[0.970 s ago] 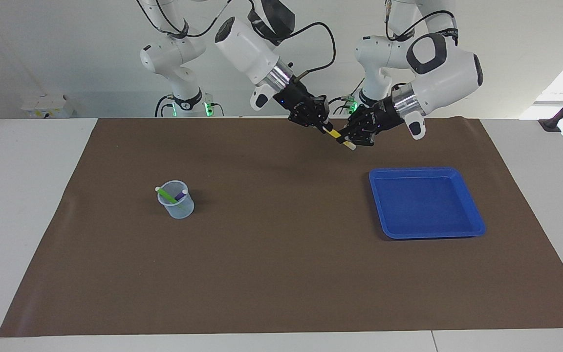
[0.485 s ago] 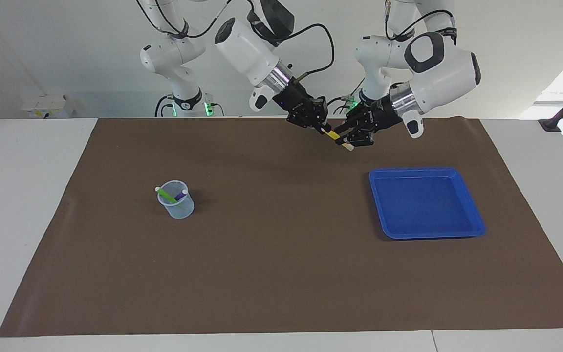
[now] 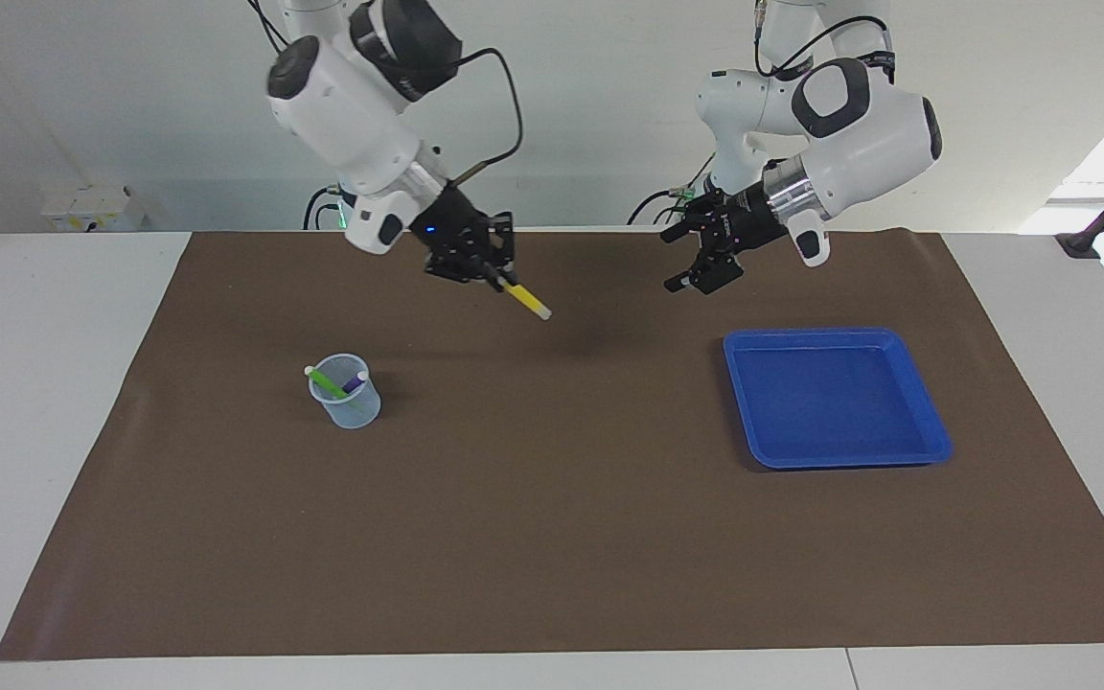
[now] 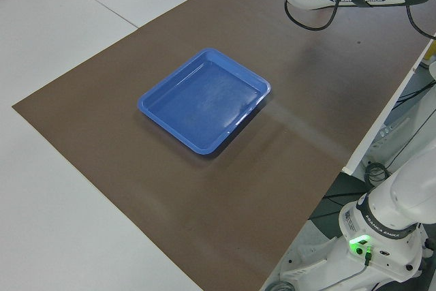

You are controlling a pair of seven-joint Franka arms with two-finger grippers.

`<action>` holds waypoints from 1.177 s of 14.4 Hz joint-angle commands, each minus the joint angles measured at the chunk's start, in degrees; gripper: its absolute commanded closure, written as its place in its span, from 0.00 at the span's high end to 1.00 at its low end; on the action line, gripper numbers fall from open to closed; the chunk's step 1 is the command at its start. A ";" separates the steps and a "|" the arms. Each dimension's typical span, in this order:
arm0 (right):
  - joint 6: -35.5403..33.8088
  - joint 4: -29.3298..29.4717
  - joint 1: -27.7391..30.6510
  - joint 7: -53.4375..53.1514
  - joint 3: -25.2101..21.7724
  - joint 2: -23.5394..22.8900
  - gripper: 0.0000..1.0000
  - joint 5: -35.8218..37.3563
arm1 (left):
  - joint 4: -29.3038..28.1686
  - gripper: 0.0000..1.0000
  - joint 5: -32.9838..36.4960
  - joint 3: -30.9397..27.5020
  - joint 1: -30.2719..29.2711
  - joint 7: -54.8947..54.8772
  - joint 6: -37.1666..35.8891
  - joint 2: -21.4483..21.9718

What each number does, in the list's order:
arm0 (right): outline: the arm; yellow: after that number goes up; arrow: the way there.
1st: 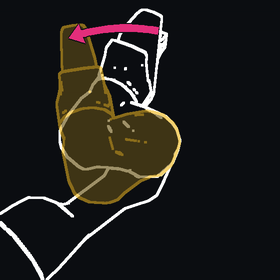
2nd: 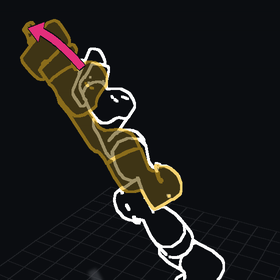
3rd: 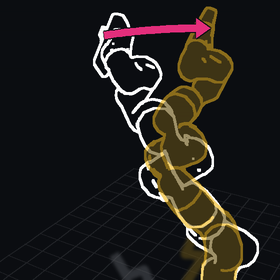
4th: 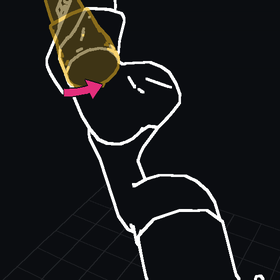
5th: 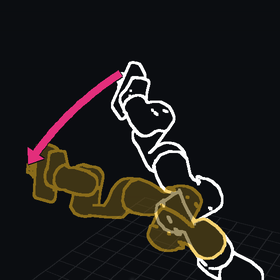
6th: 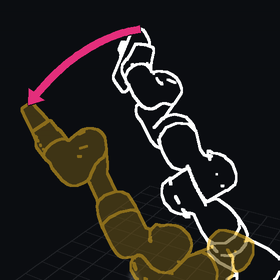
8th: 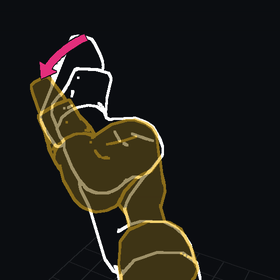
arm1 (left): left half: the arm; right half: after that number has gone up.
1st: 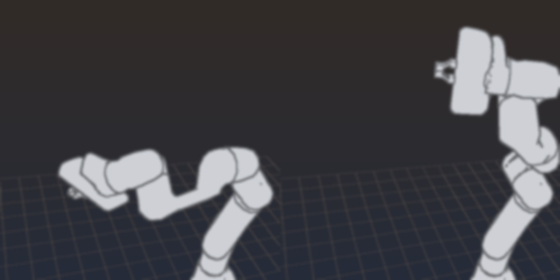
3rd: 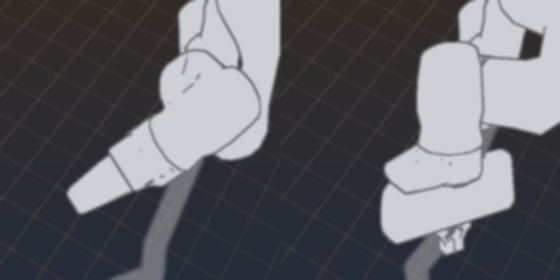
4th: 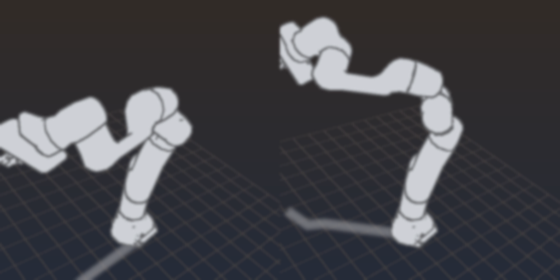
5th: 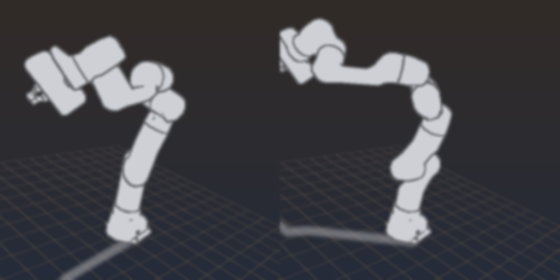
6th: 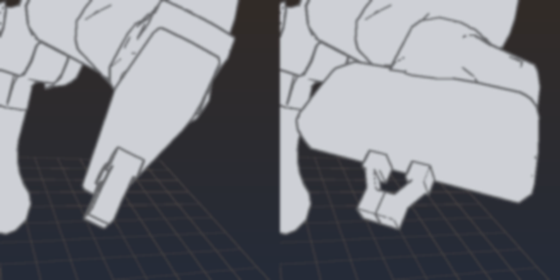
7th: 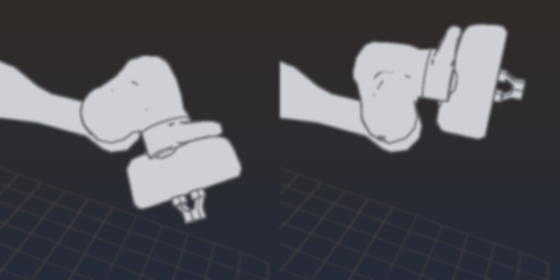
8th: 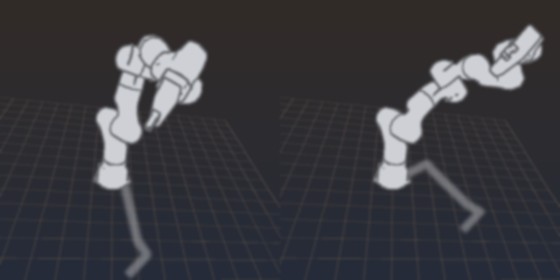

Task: Transfer and insert pens with both arms
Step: 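Insert the yellow pen into the cup while the left gripper withdraws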

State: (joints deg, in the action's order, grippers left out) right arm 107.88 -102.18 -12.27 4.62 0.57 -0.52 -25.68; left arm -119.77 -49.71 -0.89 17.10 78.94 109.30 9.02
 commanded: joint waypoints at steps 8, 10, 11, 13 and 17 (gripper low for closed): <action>-2.15 2.34 9.10 26.74 0.84 -4.31 0.00 16.70 | 0.68 1.00 1.36 -0.60 -0.05 -0.89 3.37 0.03; -1.27 2.08 10.95 32.79 0.84 -4.67 0.00 17.59 | 0.68 1.00 1.63 -0.52 0.12 -0.89 3.99 -0.06; -1.44 2.08 11.65 34.13 0.84 -4.67 0.00 17.68 | 0.68 1.00 1.81 -0.52 0.12 -0.89 4.08 -0.15; -1.80 1.20 12.10 34.58 0.84 -4.50 0.00 17.59 | 0.94 1.00 5.04 -0.52 0.21 -2.12 4.43 -0.15; 2.77 -6.44 12.18 34.67 0.93 -1.69 0.00 17.51 | 3.93 1.00 14.52 -0.43 -0.66 -9.31 2.60 -1.90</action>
State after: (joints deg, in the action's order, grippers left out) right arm 108.13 -103.92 -0.84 38.34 0.85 -4.82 -9.12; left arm -118.44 -39.90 -1.26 16.96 73.19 113.06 8.65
